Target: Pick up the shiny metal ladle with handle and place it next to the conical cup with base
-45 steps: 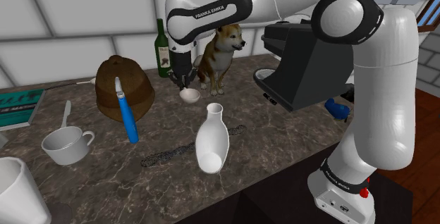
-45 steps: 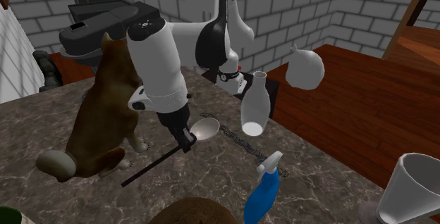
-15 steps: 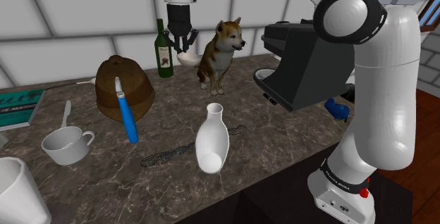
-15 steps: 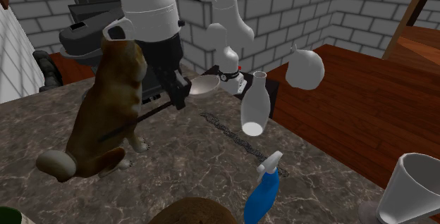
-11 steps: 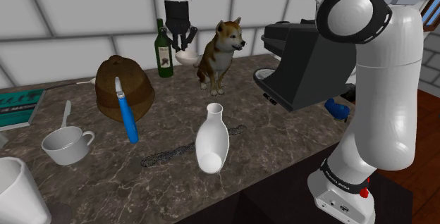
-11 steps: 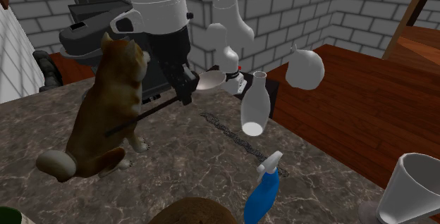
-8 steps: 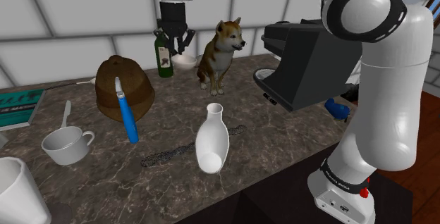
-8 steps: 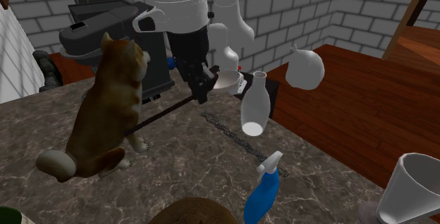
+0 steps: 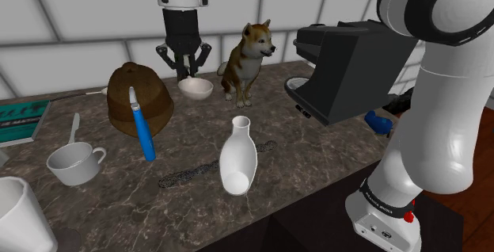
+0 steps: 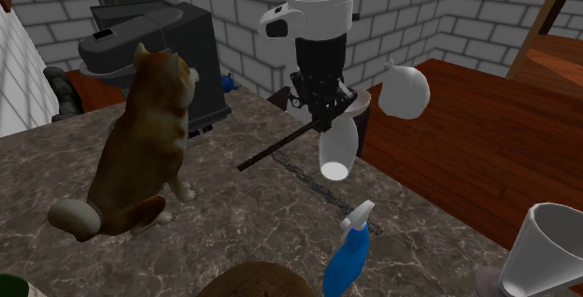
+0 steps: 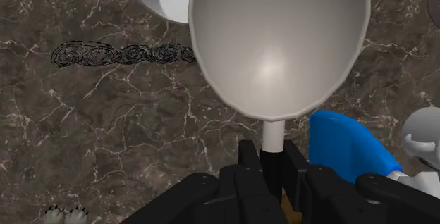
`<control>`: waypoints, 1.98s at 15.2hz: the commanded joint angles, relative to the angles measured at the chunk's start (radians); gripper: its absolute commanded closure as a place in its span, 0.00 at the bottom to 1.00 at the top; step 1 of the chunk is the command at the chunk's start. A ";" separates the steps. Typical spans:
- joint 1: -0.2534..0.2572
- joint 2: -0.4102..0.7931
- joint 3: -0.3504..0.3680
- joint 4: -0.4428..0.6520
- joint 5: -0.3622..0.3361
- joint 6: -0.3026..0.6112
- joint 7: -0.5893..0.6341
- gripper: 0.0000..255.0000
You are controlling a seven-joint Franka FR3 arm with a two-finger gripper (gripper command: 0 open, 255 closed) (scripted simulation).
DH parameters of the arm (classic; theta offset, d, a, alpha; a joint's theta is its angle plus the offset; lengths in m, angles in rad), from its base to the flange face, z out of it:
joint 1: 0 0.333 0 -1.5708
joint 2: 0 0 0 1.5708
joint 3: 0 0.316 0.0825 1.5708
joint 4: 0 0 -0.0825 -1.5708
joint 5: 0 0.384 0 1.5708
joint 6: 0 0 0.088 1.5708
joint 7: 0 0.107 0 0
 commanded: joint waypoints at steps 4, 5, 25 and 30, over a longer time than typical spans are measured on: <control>0.061 -0.036 0.039 -0.051 0.006 0.023 0.101 1.00; 0.074 -0.040 0.047 -0.057 0.006 0.027 0.123 1.00; 0.254 0.000 0.149 -0.128 -0.020 0.153 0.401 1.00; 0.252 0.003 0.147 -0.191 -0.021 0.219 0.397 1.00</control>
